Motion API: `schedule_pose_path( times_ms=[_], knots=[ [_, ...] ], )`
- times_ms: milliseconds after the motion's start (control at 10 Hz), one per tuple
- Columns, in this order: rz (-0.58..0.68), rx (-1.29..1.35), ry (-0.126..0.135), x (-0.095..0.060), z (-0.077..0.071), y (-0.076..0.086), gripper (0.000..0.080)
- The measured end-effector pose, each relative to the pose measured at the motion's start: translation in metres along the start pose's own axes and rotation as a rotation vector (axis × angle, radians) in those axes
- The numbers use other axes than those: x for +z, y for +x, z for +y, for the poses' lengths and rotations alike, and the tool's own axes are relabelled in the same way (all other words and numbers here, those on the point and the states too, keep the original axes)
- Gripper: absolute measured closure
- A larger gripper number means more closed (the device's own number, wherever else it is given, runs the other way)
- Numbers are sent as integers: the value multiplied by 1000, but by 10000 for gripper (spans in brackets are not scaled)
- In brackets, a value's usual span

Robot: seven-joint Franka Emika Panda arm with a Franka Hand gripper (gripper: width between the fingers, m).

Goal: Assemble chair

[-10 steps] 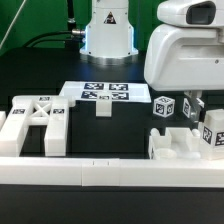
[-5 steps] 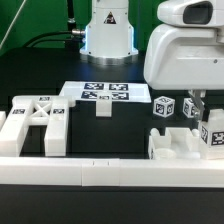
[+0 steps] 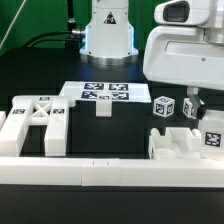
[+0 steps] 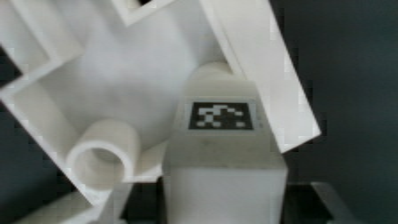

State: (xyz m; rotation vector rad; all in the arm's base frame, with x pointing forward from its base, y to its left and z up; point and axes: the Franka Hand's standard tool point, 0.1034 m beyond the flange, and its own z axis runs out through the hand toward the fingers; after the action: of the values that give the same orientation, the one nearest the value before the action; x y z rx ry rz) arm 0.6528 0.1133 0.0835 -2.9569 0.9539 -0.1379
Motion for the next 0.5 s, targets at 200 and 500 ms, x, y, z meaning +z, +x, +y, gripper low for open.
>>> schedule_pose_path(
  times_ms=[200,500],
  knots=[
    [-6,212,10,1,0,-1,515],
    [-14,472,4,1,0,-4,515]
  ],
)
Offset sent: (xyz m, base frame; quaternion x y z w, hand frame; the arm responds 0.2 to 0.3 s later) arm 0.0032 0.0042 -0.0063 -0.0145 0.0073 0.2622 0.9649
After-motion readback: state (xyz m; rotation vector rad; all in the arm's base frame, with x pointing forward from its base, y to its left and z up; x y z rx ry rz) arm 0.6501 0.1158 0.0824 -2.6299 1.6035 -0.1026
